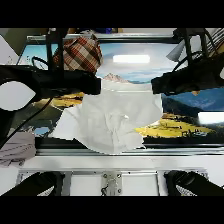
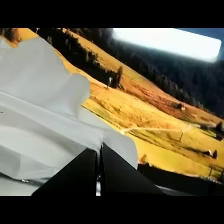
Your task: Fold the clothes and pants, and hang the long-sleeved shirts on hangers.
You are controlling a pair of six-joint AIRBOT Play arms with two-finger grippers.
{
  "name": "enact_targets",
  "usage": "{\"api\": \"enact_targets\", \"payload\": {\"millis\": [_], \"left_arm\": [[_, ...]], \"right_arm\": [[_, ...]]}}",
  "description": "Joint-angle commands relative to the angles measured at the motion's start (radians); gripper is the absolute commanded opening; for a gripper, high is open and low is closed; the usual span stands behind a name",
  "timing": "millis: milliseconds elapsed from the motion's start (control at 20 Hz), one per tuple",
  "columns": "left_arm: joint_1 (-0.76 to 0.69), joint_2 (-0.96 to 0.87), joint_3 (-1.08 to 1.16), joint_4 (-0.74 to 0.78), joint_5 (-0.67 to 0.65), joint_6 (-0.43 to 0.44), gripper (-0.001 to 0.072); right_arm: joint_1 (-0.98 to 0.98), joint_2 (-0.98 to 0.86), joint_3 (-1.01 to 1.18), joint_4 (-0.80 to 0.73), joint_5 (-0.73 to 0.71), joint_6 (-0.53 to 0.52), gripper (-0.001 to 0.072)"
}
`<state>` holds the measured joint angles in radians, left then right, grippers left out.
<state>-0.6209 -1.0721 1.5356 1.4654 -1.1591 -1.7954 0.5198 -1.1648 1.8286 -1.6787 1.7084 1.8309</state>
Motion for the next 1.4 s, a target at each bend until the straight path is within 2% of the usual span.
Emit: {"api": "enact_targets", "payload": {"millis": [0,200,350,550,850,900,950,1000,1200,1350], "left_arm": [[-0.062,-0.051,-0.031,-0.003,-0.119,0.025,0.0016],[-0.125,-0.051,-0.270,-0.003,-0.116,-0.011,0.0016],[-0.124,-0.051,-0.379,-0.034,-0.032,-0.026,0.0017],[-0.124,-0.051,-0.477,-0.106,0.043,-0.026,0.0016],[-0.124,-0.052,-0.497,-0.105,0.061,-0.007,0.0016],[-0.123,-0.051,-0.497,-0.105,0.063,-0.007,0.0078],[-0.118,-0.051,-0.496,-0.106,0.063,-0.008,0.0403],[-0.107,-0.051,-0.494,-0.109,0.062,-0.013,0.0636],[0.002,-0.051,-0.430,-0.157,0.036,-0.005,0.0644],[0.092,-0.051,-0.375,-0.156,0.030,0.037,0.0644]], "right_arm": [[-0.011,0.008,-0.048,0.026,0.132,-0.029,0.0012],[-0.007,0.077,-0.387,0.127,0.124,-0.009,0.0012],[-0.005,0.086,-0.554,0.183,0.066,0.050,0.0012],[-0.005,0.079,-0.580,0.266,-0.105,0.087,0.0012],[-0.005,0.054,-0.580,0.243,-0.122,0.097,0.0013],[-0.005,0.049,-0.580,0.243,-0.122,0.096,0.0013],[-0.005,0.046,-0.580,0.243,-0.122,0.096,0.0013],[-0.005,0.044,-0.580,0.243,-0.122,0.096,0.0013],[-0.005,0.043,-0.580,0.244,-0.122,0.096,0.0014],[-0.005,0.043,-0.580,0.243,-0.122,0.096,0.0013]]}}
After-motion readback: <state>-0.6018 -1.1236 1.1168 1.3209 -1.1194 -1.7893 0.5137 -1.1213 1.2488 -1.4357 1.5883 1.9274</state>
